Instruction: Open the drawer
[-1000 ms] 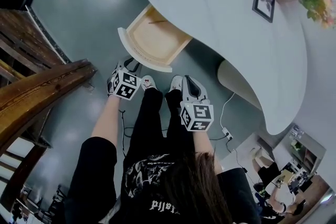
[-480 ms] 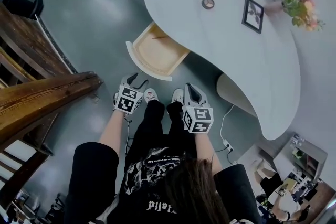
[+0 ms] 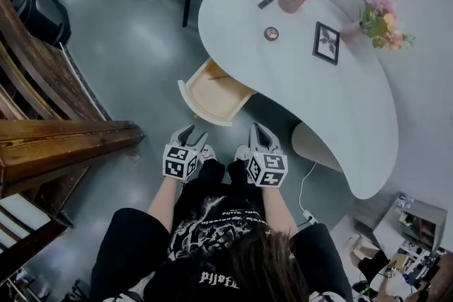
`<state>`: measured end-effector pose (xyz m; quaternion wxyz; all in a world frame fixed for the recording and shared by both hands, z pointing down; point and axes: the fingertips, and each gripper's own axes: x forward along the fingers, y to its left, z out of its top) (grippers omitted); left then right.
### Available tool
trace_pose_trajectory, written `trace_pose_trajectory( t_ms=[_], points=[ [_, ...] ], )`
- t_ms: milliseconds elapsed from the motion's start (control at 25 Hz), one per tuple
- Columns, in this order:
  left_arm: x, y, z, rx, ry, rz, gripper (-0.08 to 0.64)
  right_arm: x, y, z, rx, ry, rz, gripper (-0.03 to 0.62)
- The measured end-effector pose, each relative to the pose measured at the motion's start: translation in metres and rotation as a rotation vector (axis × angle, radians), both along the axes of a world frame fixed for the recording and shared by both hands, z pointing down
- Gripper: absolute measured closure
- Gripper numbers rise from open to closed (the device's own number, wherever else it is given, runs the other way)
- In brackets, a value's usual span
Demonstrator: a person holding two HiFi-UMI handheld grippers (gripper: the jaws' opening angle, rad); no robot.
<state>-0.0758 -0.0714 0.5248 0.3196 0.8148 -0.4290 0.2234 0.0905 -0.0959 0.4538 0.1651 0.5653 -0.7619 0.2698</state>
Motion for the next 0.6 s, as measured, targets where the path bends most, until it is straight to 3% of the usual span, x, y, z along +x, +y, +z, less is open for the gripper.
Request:
trace_pose_trajectory(
  t_ms=[600],
  points=[
    [0.021, -0.021, -0.111, 0.275, 0.091, 0.057, 0.351, -0.01, -0.005, -0.056, 0.132, 0.003, 0.026, 0.568]
  ],
)
